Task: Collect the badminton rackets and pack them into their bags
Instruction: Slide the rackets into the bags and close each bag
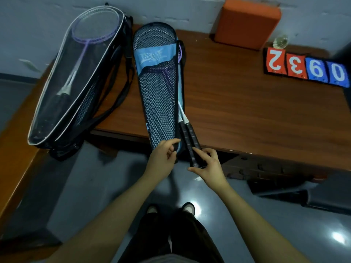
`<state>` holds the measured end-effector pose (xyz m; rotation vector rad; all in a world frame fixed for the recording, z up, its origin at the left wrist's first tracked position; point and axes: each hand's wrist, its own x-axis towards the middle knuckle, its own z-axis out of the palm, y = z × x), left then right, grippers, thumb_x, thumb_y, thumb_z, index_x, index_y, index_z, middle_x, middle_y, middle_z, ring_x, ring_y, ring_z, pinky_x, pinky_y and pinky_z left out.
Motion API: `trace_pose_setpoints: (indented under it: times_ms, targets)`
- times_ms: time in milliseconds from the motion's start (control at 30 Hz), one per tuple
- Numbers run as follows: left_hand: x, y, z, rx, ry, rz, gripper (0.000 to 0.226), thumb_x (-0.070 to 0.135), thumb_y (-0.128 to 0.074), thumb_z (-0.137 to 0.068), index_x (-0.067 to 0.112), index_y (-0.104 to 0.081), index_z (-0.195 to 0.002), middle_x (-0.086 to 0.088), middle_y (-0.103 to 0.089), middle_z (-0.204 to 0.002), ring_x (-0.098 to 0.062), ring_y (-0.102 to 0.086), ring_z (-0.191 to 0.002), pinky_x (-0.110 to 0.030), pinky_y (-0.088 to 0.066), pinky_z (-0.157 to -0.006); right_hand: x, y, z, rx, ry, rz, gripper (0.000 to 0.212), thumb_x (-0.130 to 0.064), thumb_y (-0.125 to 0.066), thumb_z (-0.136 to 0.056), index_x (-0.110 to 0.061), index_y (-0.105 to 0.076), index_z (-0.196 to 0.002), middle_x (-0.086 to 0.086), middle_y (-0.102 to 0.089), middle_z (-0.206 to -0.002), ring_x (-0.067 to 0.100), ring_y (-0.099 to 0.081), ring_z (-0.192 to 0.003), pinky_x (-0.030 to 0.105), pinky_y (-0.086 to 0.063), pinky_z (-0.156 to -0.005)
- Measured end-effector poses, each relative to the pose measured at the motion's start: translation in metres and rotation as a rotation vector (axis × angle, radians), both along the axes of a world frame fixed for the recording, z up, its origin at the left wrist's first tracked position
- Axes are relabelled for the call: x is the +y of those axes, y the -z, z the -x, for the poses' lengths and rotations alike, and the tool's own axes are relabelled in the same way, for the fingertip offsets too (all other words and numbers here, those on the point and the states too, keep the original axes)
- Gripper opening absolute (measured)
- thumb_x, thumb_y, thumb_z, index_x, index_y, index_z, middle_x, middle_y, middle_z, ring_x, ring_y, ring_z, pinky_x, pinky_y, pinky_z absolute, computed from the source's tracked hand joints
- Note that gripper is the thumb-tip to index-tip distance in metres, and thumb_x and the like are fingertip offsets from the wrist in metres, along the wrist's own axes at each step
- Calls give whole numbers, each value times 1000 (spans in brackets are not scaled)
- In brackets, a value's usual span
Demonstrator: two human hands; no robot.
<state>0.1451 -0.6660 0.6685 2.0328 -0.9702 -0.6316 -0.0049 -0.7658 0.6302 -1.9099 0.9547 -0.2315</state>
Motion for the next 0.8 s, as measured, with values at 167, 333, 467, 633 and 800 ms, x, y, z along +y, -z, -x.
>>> trace_pose_setpoints:
  times_ms: [167, 333, 467, 633, 800]
  targets:
    - [5, -2, -2, 117, -68, -3, 43, 0, -54, -83, 19, -56, -121, 5, -49, -79, -6, -51, -70, -20, -45, -73, 4, -20, -5, -87, 55, 25, 67, -16, -84, -65, -20, -55, -125, 2, -36, -121, 6, -42, -107, -3, -28, -89]
    - [7, -11, 1, 206, -149, 68, 33, 3, -57, -84, 21, -58, -112, 9, -53, -78, 1, -53, -69, -11, -43, -71, 4, -42, -13, -167, 31, 99, 65, -19, -88, -60, -19, -58, -117, 1, -38, -116, -13, -41, -105, 1, -32, -90]
    - [7, -23, 3, 289, -155, 134, 36, -1, -59, -82, 26, -55, -104, 6, -54, -75, 5, -51, -60, -6, -42, -64, 10, -48, -28, -156, 48, 81, 70, -24, -88, -58, -22, -53, -117, -9, -39, -111, -16, -42, -100, 2, -35, -87]
    - [13, -30, -2, 371, -176, 166, 37, -3, -59, -81, 25, -55, -106, 2, -55, -78, -4, -53, -66, -14, -47, -68, 18, -55, -49, -174, 57, 58, 73, -22, -88, -59, -16, -48, -120, -6, -39, -113, -23, -40, -96, -4, -32, -79]
    - [15, -37, -13, 432, -202, 212, 36, -4, -62, -80, 24, -57, -102, -2, -58, -78, -9, -55, -67, -20, -48, -69, 18, -60, -44, -181, -35, -11, 66, -19, -81, -69, -28, -43, -122, -16, -51, -115, 0, -50, -103, 19, -38, -96]
